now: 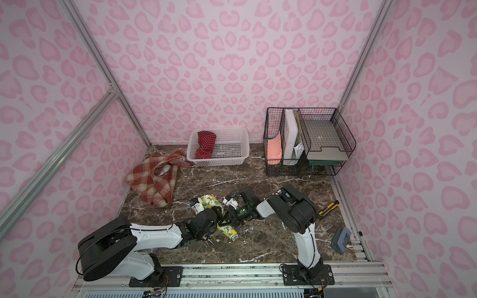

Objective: Roll up the skirts
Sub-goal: Roll the skirt at the center of the board, then pick up the skirt from the center of the board.

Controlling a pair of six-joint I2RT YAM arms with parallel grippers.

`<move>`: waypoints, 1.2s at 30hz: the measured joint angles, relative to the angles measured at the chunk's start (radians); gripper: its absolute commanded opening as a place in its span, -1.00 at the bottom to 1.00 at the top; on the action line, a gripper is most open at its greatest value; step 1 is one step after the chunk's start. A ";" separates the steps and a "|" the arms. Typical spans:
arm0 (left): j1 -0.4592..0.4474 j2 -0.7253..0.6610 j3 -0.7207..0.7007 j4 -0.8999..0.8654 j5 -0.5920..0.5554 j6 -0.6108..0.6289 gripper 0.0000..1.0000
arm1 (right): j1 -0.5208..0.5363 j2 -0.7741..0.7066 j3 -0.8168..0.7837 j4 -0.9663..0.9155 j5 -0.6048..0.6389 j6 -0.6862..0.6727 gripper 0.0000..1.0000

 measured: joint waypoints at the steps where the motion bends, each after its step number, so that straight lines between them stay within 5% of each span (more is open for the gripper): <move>1: 0.000 0.011 0.000 0.015 -0.003 -0.002 0.29 | -0.003 -0.001 -0.001 0.000 0.003 0.000 -1.00; 10: -0.001 0.068 0.014 0.037 -0.018 -0.011 -0.87 | -0.017 -0.018 -0.015 0.002 0.015 0.000 -1.00; 12: -0.001 0.069 0.022 0.038 -0.014 -0.005 -1.00 | -0.019 -0.029 -0.020 -0.005 0.026 0.000 -1.00; 22: 0.091 0.025 0.073 -0.039 0.184 0.147 -1.00 | -0.031 -0.158 -0.036 -0.124 0.123 -0.070 0.06; 29: 0.120 0.067 0.103 -0.023 0.267 0.225 -1.00 | -0.079 -0.289 -0.092 -0.209 0.188 -0.109 0.30; 36: 0.134 0.056 0.185 -0.165 0.311 0.317 -1.00 | -0.246 -0.617 -0.114 -0.412 0.350 -0.224 0.33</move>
